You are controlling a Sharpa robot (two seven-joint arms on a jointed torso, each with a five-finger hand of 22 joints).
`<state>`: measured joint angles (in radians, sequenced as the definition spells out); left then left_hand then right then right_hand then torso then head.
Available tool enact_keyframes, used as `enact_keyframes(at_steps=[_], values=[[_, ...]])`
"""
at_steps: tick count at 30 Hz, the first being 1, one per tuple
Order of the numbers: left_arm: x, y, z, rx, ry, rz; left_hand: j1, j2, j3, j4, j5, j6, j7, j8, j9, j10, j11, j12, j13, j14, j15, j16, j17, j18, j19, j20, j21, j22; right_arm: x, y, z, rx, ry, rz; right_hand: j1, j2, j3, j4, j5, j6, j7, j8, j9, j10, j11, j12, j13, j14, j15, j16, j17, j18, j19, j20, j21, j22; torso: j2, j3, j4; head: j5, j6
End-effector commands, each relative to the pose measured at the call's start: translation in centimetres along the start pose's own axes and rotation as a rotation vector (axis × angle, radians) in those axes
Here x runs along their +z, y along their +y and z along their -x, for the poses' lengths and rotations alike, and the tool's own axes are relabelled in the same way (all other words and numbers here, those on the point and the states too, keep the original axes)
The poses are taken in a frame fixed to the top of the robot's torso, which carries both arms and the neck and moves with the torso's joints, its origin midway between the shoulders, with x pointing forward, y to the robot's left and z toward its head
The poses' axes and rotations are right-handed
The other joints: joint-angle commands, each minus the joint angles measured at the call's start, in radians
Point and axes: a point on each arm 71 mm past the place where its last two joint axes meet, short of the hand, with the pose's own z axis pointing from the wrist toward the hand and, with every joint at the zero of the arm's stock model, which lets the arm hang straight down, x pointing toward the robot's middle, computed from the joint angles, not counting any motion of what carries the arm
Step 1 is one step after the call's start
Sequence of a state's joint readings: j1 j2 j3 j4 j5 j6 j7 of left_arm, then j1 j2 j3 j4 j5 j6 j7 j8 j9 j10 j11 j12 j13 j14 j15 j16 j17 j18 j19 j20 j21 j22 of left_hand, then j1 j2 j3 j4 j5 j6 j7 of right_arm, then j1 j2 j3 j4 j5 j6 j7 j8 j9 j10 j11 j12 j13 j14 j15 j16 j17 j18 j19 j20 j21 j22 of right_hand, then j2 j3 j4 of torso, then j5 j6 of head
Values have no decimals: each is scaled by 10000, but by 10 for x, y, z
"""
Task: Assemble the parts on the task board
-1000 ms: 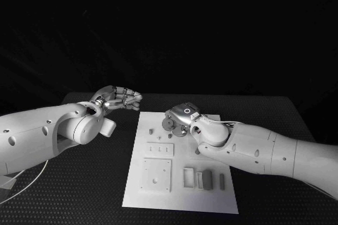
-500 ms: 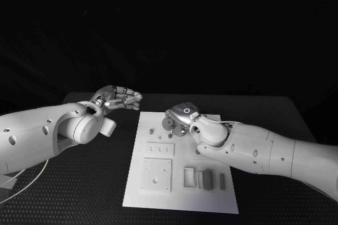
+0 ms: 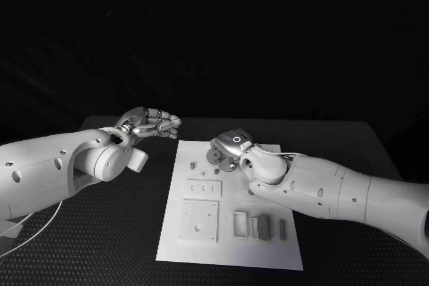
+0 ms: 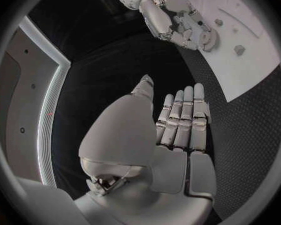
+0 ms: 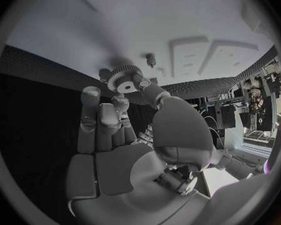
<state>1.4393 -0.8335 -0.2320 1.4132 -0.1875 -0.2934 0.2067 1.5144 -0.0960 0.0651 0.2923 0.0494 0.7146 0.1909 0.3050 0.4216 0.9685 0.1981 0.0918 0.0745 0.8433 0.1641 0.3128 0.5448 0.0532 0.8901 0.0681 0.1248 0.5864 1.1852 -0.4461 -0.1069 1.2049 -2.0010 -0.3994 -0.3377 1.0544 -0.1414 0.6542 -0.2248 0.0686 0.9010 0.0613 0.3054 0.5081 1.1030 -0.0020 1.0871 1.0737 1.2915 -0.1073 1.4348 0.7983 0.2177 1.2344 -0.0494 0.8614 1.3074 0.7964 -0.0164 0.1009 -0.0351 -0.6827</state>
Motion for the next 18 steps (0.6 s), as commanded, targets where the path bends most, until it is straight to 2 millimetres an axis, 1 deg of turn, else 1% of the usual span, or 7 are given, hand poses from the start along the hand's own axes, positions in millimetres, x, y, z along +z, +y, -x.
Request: enact_keyframes(at_steps=[1,5,9,13,16,18], values=[[0,-2,-2,1,132,-110,-6,-83,62,-12,45,87,271,-54,-17,37,9,-48,-9,14,48,-45,11,205,71,1,-62,1,0,0,-4,-7,310,-28,60,-14,3,43,-16,603,479,63,10,67,-13,37,-16,13,-46,62,9,441,62,-38,56,180,3,0,-7,15,-28],[0,-2,-1,1,129,-106,-7,-86,61,-12,44,87,273,-54,-17,37,9,-49,-9,14,48,-47,13,205,72,2,-63,1,0,0,-7,-35,438,-64,51,-30,0,58,-18,566,491,35,2,56,-3,30,-30,6,-38,59,9,441,55,-38,47,178,6,4,-19,67,-48],[0,-2,-2,-1,142,-102,-8,-88,61,-11,44,87,275,-55,-18,37,10,-50,-9,15,48,-48,14,205,72,2,-64,1,1,0,-9,-55,476,-78,47,-37,0,65,-18,558,494,28,1,52,0,28,-35,3,-34,57,9,441,52,-38,44,178,4,-5,-5,69,-80],[0,-2,-2,-1,152,-94,5,-81,69,-16,46,84,275,-57,-20,36,9,-53,-10,17,47,-51,18,207,74,-1,-65,2,1,2,-10,-40,492,-55,48,-47,1,70,-17,545,499,18,-1,46,4,25,-42,0,-30,54,9,441,48,-37,39,177,-3,-1,-5,134,-93],[0,-2,-1,2,131,-86,9,-82,70,-17,46,83,276,-58,-21,35,10,-55,-10,17,47,-52,19,208,75,-1,-66,3,1,2,-10,-32,488,-70,46,-62,0,78,-17,522,506,0,-6,37,12,21,-50,-4,-24,50,7,441,42,-36,33,176,-5,-2,11,112,-102],[-1,-2,-1,3,119,-90,9,-83,70,-16,45,83,276,-58,-21,35,10,-55,-10,17,47,-53,19,207,75,0,-66,3,2,3,-10,-3,474,-72,39,-79,1,98,-17,466,523,-39,-18,24,27,14,-66,-9,-9,43,5,441,36,-35,24,174,-7,-5,7,109,-110]])
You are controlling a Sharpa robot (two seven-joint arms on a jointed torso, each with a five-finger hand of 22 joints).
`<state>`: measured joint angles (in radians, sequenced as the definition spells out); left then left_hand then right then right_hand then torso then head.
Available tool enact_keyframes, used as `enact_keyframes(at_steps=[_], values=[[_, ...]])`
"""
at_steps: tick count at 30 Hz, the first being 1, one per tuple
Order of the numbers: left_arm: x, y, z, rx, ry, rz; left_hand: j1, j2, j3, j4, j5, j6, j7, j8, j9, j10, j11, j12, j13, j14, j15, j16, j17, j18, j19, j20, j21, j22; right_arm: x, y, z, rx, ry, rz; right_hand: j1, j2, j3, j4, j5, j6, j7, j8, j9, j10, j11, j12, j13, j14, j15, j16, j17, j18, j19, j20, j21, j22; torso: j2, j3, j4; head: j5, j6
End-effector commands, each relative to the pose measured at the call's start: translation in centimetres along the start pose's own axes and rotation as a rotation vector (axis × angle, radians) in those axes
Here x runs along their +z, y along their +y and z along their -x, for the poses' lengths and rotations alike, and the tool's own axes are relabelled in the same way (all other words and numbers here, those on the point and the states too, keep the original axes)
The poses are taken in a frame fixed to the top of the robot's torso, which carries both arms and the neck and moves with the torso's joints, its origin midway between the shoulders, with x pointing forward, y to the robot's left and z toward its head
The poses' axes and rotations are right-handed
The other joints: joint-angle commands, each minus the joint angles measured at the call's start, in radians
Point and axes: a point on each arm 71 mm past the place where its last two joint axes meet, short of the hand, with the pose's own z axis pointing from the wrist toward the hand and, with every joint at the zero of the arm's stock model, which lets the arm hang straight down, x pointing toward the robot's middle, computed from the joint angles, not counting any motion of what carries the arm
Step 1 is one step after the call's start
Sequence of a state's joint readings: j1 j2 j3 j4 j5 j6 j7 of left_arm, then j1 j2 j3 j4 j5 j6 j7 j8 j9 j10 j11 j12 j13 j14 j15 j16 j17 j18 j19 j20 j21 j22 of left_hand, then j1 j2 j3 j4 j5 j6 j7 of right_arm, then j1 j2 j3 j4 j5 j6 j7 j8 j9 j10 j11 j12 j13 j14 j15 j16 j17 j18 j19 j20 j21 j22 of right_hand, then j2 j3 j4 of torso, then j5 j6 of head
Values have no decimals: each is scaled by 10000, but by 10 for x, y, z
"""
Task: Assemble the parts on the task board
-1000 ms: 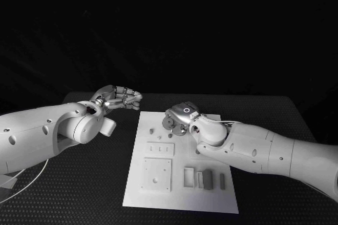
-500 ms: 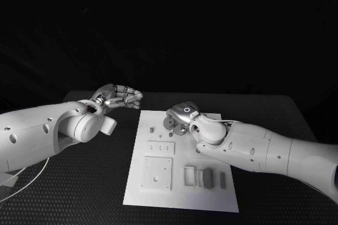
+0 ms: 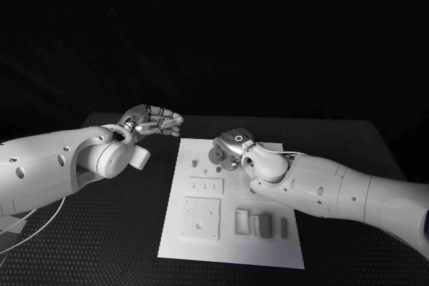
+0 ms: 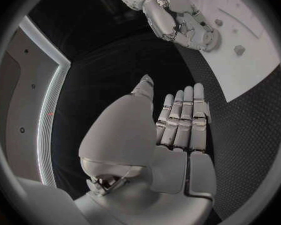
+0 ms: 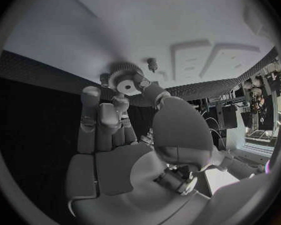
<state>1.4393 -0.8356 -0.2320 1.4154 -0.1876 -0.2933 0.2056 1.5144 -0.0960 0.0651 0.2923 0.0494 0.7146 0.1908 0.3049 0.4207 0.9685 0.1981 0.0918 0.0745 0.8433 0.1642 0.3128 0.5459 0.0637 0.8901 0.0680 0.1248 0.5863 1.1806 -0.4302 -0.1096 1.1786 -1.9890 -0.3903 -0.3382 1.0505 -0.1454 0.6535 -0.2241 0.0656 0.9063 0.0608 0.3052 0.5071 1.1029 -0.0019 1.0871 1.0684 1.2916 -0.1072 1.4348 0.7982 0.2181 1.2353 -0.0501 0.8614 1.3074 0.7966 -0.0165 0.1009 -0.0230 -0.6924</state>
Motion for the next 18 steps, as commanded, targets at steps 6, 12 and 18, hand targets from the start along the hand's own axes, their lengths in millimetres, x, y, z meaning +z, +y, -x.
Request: enact_keyframes(at_steps=[6,12,18], values=[[0,-2,-1,7,118,-101,8,-86,69,-14,45,83,277,-58,-12,36,11,-56,-11,17,47,-54,10,102,74,1,-68,3,0,3,-5,84,332,55,84,-97,16,135,13,224,590,-171,-67,3,83,13,-49,-14,42,37,7,437,23,-31,6,172,-7,3,-14,7,-20],[0,-2,-1,7,117,-109,7,-87,69,-12,45,84,277,-58,-13,37,11,-57,-10,17,47,-56,12,101,75,2,-69,3,0,4,-6,296,434,133,98,-181,27,192,13,4,666,-324,-151,-48,156,10,-87,-21,112,28,7,437,15,-35,-14,172,-4,1,-16,6,-11],[0,-2,-1,9,104,-104,7,-89,69,-12,45,84,277,-59,-13,38,11,-58,-10,18,48,-58,14,101,75,2,-70,4,-1,2,-8,471,668,94,111,-310,39,312,10,-447,761,-600,-311,-116,249,26,-130,-28,204,24,11,437,12,-32,-37,173,-11,1,1,-7,-27]])
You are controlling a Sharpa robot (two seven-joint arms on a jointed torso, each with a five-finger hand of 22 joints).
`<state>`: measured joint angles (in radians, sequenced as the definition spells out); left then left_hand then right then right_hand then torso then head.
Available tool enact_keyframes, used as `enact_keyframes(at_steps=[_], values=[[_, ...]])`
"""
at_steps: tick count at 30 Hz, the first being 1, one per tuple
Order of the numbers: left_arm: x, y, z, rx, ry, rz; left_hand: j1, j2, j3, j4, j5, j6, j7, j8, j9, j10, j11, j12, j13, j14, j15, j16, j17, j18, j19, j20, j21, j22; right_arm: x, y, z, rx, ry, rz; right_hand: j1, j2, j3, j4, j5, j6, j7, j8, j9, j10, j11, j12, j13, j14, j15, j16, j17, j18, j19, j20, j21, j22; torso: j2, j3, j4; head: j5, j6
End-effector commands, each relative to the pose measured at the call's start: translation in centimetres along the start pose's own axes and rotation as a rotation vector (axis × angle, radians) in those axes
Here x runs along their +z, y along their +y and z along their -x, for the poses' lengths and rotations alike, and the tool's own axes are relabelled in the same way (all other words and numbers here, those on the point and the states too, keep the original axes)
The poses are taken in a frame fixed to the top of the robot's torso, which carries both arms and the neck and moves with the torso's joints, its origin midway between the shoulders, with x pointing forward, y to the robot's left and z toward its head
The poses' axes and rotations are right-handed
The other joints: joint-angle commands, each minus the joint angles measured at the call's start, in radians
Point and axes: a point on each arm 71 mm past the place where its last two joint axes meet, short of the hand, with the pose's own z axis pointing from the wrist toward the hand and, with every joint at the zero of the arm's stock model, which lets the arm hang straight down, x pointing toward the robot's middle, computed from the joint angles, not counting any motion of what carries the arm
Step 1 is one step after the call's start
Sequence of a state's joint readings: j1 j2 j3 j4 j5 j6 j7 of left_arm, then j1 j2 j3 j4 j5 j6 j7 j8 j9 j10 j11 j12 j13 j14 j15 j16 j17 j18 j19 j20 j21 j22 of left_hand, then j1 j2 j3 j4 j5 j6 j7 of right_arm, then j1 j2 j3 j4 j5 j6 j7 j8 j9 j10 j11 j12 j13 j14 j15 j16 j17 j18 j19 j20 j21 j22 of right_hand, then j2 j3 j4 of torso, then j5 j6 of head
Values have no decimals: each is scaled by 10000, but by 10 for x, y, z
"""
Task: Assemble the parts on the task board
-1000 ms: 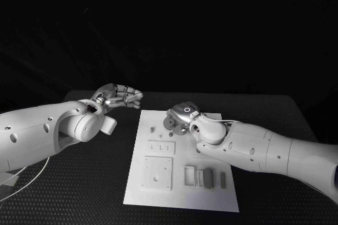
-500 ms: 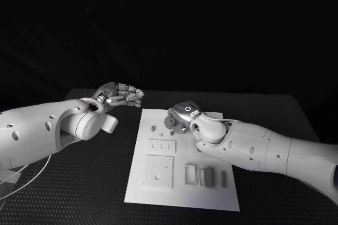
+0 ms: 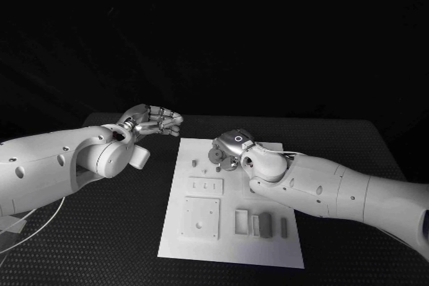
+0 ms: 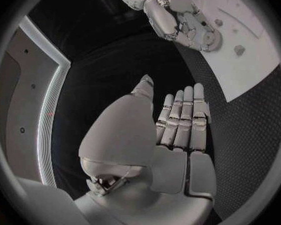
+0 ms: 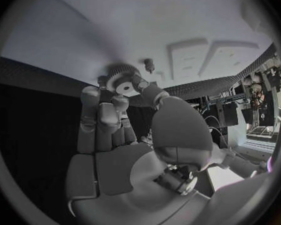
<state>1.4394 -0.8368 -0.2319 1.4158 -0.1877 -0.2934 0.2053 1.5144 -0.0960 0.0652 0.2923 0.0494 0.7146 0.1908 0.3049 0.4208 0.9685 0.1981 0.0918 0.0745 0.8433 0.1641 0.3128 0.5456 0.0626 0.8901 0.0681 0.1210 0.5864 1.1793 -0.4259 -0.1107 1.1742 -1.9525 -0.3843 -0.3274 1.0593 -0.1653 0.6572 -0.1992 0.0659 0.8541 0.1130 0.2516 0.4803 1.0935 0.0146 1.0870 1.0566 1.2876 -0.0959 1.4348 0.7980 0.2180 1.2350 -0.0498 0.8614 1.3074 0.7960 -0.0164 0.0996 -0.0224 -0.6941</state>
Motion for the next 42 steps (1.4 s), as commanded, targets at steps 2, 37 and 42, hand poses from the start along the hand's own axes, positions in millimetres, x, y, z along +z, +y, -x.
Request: enact_keyframes(at_steps=[2,37,42], values=[[0,-2,-1,10,101,-103,7,-90,68,-12,45,84,277,-59,-15,38,11,-59,-10,18,48,-58,17,111,75,2,-33,3,-2,-1,-6,217,499,60,5,-152,-3,116,8,11,244,-99,-65,-32,88,36,-21,11,94,24,15,438,17,-32,-40,173,-3,0,13,-16,-18],[-1,-1,1,13,59,-68,-26,-90,66,-5,45,70,293,-71,-23,29,18,-73,-13,14,52,-74,26,108,75,6,-42,5,-12,-25,-15,539,1321,-580,-1299,248,-236,1701,4,-205,321,-146,-148,-210,159,238,-99,-46,159,126,129,438,-17,-87,-37,215,-6,12,-17,-22,9],[-2,-1,3,15,22,-54,-32,-93,66,-5,45,67,298,-74,-25,27,19,-76,-14,14,53,-76,28,108,75,6,-45,5,-19,-32,-11,621,1199,-673,-1322,247,-246,1708,2,-181,332,-134,-146,-215,169,250,-99,-49,168,131,134,438,-21,-90,-31,215,-8,10,-25,-32,21]])
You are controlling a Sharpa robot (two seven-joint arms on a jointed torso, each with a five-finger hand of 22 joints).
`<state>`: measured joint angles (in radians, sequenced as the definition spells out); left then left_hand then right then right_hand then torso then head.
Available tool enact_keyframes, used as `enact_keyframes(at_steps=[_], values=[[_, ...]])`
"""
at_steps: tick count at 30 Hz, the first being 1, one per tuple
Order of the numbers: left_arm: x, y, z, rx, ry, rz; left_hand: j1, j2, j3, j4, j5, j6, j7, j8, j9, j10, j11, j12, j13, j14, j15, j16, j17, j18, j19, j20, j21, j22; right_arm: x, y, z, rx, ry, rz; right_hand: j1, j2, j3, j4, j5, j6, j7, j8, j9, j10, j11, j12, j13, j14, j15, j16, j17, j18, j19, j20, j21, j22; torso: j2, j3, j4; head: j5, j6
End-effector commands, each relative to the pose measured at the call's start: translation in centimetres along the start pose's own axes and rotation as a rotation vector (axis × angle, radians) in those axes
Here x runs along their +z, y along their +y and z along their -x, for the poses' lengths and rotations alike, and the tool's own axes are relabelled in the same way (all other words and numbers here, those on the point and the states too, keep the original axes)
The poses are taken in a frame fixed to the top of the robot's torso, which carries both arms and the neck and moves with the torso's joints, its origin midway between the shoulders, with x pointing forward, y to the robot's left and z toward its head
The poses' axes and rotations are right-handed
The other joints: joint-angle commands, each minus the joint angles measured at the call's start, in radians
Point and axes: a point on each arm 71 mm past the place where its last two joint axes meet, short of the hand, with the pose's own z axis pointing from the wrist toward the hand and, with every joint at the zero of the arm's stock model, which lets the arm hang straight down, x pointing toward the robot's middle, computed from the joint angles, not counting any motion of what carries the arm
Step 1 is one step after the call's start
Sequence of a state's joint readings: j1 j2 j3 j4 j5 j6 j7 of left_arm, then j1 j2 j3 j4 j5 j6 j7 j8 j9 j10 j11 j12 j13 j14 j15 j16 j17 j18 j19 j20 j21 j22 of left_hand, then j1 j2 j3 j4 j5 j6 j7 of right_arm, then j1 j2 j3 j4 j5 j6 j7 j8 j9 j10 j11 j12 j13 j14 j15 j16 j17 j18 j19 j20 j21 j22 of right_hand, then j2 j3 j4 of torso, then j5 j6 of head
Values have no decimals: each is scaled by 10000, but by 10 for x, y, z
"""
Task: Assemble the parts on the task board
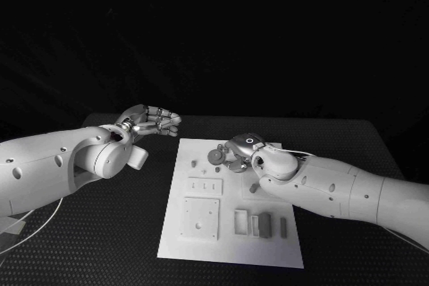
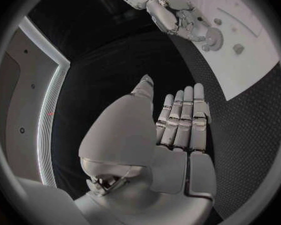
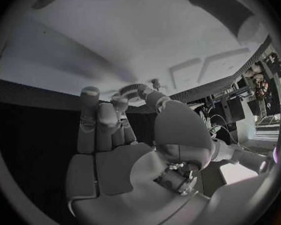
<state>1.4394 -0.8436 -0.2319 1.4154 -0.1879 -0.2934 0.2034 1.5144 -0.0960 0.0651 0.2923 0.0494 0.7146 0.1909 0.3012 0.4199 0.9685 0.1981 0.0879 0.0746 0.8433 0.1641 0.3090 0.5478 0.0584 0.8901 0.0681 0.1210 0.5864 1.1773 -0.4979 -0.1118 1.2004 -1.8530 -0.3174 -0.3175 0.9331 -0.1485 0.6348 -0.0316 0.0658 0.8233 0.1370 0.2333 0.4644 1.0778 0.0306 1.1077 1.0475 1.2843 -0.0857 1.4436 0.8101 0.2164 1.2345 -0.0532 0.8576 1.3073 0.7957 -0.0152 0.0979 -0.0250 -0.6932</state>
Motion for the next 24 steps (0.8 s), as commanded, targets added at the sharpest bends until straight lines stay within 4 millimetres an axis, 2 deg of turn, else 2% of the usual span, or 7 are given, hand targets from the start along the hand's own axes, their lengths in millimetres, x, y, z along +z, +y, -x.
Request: enact_keyframes(at_steps=[1,6,12,15,17,19,24], values=[[0,-2,-1,9,87,-89,-33,-94,67,-6,45,66,299,-37,-16,26,19,-38,-14,14,53,-39,7,150,74,6,-45,5,-3,-3,2,105,61,-36,-65,77,-24,35,2,127,93,50,12,-60,11,45,-8,-17,68,43,13,454,-16,-57,7,216,-4,0,-8,-11,19],[-1,-1,1,13,45,-77,-36,-96,67,-6,45,64,302,-38,-17,25,20,-40,-15,14,53,-40,8,150,75,6,-46,6,-8,-11,16,300,-368,-132,-116,54,-28,77,4,134,106,52,7,-68,24,57,-12,-22,81,46,17,454,-23,-58,13,214,-7,10,-14,-29,49],[-2,-1,4,22,-25,-69,-38,-100,68,-7,45,61,305,-41,-18,20,22,-44,-16,13,53,-44,10,150,74,6,-48,6,-18,-27,37,520,-1054,-315,-137,-132,11,135,10,150,114,56,-4,-79,33,80,-26,-28,92,48,21,454,-32,-70,22,210,-11,18,-29,-69,120],[-2,0,5,30,-53,-76,-37,-103,68,-8,45,61,306,-41,-19,19,22,-46,-16,13,53,-45,11,151,74,5,-50,6,-25,-39,49,744,-1490,-396,-21,-305,82,97,11,191,104,79,-4,-74,24,104,-39,-23,84,53,25,454,-22,-89,41,210,-12,62,-83,-65,148],[-1,0,5,33,-57,-84,-35,-102,70,-9,46,61,306,-42,-19,18,22,-47,-16,13,53,-45,11,151,74,5,-50,6,-28,-45,54,966,-1585,-431,86,-405,116,28,11,214,98,94,-2,-70,18,115,-46,-18,78,56,27,454,-17,-100,52,211,-17,70,-90,-77,162],[-1,0,6,40,-80,-100,-34,-102,71,-11,46,60,305,-42,-19,18,23,-47,-17,13,53,-46,11,151,74,4,-50,6,-32,-52,58,1169,-1616,-415,198,-490,145,-48,9,208,100,93,-6,-69,19,124,-55,-13,78,58,27,454,-11,-107,61,209,-22,94,-121,-81,191],[0,0,8,59,-133,-113,-13,-97,82,-17,46,64,292,-40,-19,20,20,-49,-16,17,50,-48,16,155,77,2,-52,8,-40,-73,61,1886,-1537,-182,918,-592,279,-615,7,217,124,114,-6,-154,42,-47,-230,-17,103,30,12,454,-46,-123,71,206,-35,147,-188,-94,240]])
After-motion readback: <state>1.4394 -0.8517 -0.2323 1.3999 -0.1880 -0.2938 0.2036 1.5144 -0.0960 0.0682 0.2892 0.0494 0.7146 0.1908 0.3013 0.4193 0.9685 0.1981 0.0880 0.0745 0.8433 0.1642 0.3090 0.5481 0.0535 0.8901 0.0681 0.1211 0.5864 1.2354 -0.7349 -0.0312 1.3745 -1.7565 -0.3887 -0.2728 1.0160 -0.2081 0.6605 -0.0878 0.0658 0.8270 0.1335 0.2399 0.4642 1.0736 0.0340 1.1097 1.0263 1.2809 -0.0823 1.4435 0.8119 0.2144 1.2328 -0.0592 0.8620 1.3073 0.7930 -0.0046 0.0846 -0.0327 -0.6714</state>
